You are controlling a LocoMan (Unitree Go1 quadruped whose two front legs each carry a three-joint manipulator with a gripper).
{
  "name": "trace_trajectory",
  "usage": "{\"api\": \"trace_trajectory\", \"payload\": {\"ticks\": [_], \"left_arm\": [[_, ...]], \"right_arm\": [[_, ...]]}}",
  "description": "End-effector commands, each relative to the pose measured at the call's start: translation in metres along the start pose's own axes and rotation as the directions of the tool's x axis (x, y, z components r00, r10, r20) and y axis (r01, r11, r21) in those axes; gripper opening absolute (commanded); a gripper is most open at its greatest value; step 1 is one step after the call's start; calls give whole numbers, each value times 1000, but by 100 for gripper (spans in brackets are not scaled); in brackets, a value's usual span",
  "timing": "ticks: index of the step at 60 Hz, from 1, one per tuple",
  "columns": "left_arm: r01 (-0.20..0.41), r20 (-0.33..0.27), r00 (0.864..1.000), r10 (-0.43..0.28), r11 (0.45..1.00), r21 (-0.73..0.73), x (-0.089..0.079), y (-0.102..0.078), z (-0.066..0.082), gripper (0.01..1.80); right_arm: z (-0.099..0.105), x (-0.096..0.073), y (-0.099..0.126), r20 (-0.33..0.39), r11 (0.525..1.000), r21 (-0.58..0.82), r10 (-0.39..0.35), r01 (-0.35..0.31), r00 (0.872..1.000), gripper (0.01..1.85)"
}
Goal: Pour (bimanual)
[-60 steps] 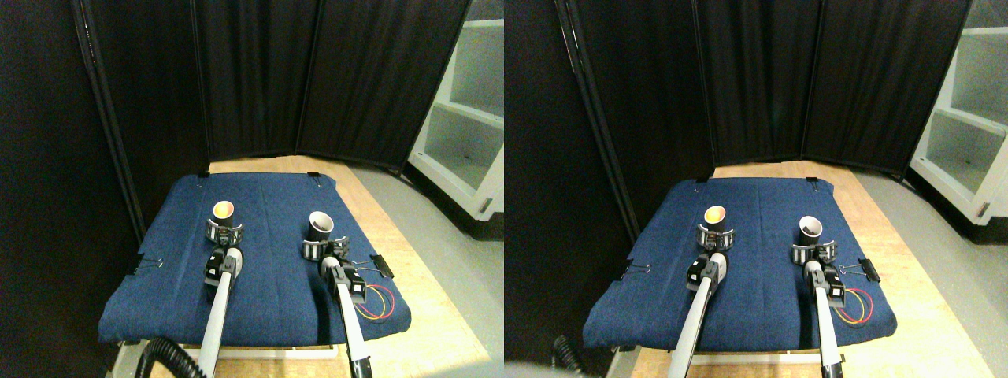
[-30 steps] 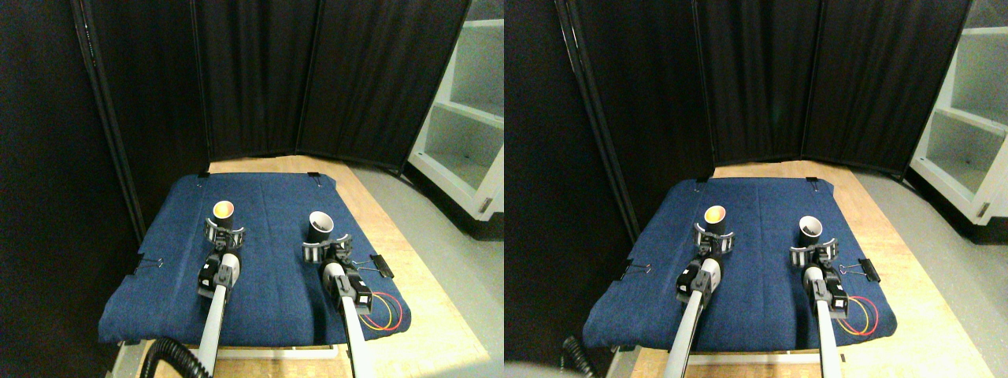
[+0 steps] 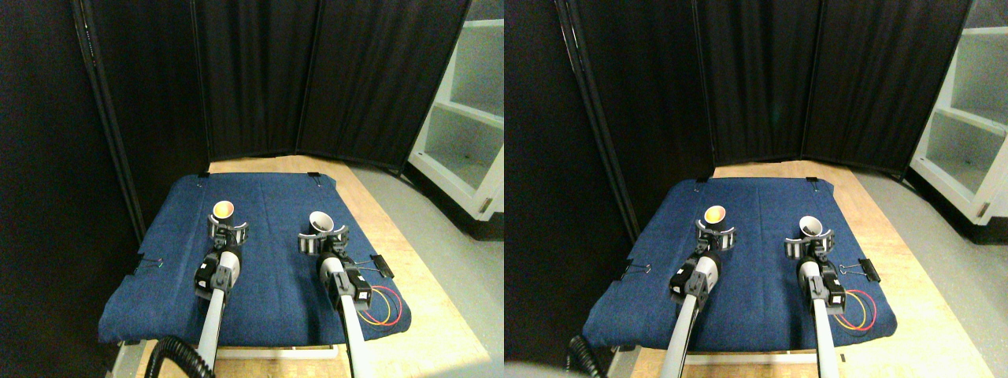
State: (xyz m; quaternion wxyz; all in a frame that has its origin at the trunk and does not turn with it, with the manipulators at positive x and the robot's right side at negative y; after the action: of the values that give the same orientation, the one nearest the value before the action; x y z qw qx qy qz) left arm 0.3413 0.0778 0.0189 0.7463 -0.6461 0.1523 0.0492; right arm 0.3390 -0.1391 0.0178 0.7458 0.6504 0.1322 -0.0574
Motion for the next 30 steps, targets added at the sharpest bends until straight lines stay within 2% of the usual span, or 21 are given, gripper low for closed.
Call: {"api": "trace_trajectory", "payload": {"ticks": [1, 7, 15, 23, 30], "left_arm": [[39, 5, 999, -39, 999, -12, -7, -8, -3, 97], [54, -21, 998, -54, 998, -10, -16, -10, -7, 97], [75, -21, 997, -74, 997, 12, -25, -13, -9, 98], [179, -62, 983, -171, 966, 186, -33, -18, -8, 87], [199, -70, 980, -188, 956, 216, -35, -21, -7, 84]], "right_arm": [[-3, -3, 13, -9, 998, -2, 63, -63, 998, 141], [-5, -7, 14, -12, 996, -19, 84, -84, 996, 142], [-6, -11, 16, -11, 995, -24, 96, -96, 995, 144], [-9, -16, 21, -26, 992, -64, 105, -107, 994, 144], [-12, -19, 26, -30, 989, -88, 117, -119, 993, 139]]}}
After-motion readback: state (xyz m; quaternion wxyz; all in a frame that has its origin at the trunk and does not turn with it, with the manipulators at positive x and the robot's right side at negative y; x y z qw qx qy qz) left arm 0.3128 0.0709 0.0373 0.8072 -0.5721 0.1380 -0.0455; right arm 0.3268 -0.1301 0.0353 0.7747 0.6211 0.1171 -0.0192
